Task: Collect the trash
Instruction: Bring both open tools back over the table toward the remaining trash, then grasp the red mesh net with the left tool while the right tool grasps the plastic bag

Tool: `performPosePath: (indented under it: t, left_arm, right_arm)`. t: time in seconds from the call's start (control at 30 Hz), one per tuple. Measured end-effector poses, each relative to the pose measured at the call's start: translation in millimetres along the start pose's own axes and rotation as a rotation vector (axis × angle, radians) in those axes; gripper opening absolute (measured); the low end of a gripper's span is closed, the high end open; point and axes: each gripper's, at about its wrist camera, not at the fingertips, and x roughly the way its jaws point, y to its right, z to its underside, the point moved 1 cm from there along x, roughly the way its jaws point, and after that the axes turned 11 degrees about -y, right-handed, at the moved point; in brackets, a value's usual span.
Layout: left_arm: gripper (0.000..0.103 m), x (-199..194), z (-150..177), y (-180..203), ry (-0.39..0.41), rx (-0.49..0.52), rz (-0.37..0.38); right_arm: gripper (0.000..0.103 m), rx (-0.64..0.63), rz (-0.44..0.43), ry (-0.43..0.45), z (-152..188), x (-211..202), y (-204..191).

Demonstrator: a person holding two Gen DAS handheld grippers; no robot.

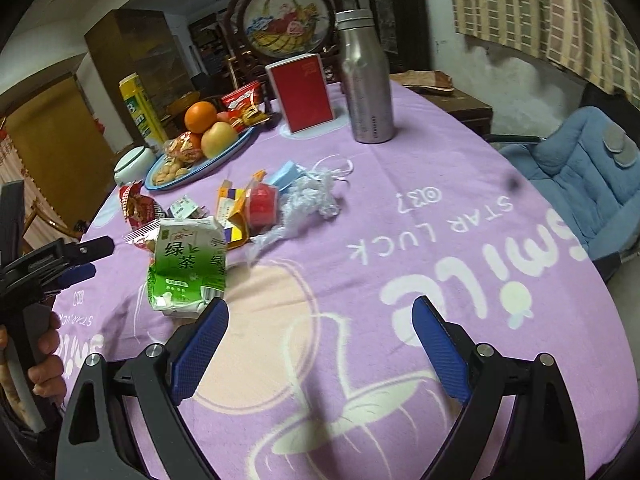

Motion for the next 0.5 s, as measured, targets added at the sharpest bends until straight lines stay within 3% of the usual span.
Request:
performPosePath:
  t: [0.27, 0.5]
  left_arm:
    - [0.095, 40, -3, -4, -0.127, -0.014, -0.033]
    - [0.095, 51, -3, -18, -0.166, -0.086, -0.066]
  right_arm:
    - [0.092, 0.027, -0.037, -0.024, 3, 12, 7]
    - [0.093, 0.059, -0.053, -0.037, 10, 19, 17]
